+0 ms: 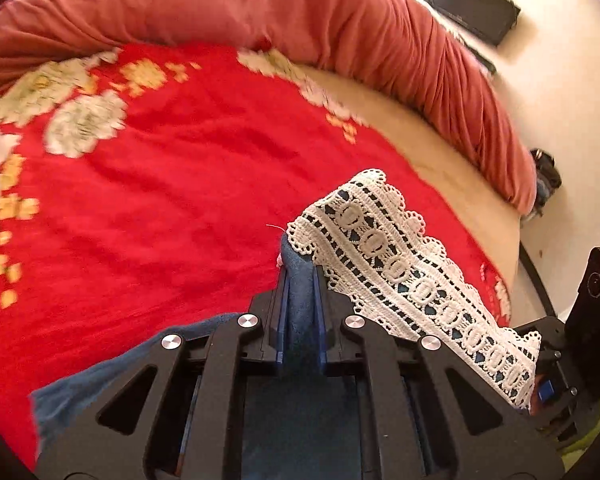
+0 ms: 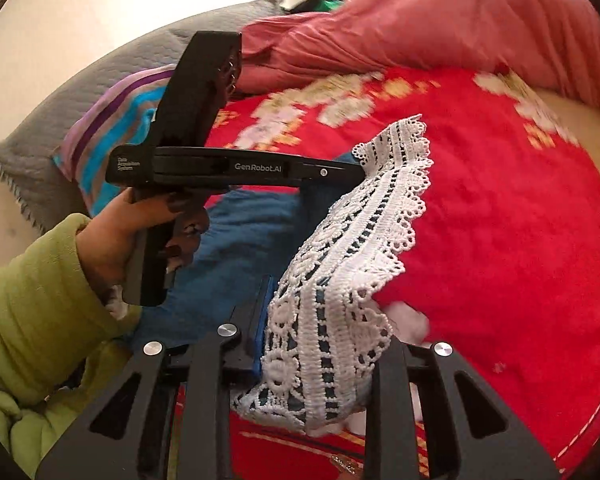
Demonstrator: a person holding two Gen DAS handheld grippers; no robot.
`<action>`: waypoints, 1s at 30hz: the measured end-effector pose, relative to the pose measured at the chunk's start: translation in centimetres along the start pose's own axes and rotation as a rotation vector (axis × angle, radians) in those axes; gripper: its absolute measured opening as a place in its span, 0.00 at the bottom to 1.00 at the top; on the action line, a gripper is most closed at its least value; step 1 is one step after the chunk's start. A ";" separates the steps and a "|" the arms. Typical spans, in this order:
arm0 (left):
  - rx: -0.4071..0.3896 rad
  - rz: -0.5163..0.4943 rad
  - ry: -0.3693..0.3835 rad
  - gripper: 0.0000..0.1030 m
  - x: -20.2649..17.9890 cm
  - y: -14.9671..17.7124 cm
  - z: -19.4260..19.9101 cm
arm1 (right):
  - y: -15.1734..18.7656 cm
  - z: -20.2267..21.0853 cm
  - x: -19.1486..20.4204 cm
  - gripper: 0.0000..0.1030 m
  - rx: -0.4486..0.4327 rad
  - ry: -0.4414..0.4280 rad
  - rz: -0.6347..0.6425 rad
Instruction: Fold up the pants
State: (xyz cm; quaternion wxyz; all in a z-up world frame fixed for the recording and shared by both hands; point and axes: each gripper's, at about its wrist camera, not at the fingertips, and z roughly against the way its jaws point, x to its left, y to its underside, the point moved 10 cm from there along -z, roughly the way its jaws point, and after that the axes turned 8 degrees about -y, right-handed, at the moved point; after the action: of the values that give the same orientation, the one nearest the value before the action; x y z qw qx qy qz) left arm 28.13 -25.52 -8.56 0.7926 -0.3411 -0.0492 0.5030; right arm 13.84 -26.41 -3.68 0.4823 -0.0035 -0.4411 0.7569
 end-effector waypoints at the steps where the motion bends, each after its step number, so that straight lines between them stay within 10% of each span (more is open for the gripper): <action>1: -0.014 0.011 0.000 0.05 0.4 -0.1 0.8 | -0.3 -0.2 0.8 0.22 0.003 -0.005 0.018; 13: -0.101 0.189 -0.123 0.10 9.4 4.2 6.9 | -0.2 -8.2 8.9 0.22 0.163 -0.070 0.174; 22: -0.312 0.365 -0.273 0.30 16.1 8.2 16.2 | 4.1 -12.9 12.8 0.27 0.295 -0.017 0.309; 27: -0.307 0.464 -0.236 0.32 17.8 11.0 17.3 | 5.6 -14.2 16.6 0.57 0.332 -0.103 0.346; 30: -0.294 0.530 -0.173 0.32 18.1 12.0 16.8 | 5.5 -13.2 18.0 0.58 0.318 -0.149 0.386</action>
State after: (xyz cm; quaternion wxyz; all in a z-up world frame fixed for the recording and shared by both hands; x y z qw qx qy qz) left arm 20.75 0.90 -7.57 0.5689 -0.4089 -0.0980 0.7067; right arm 5.88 -5.21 -7.86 0.2896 0.0438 -0.3421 0.8929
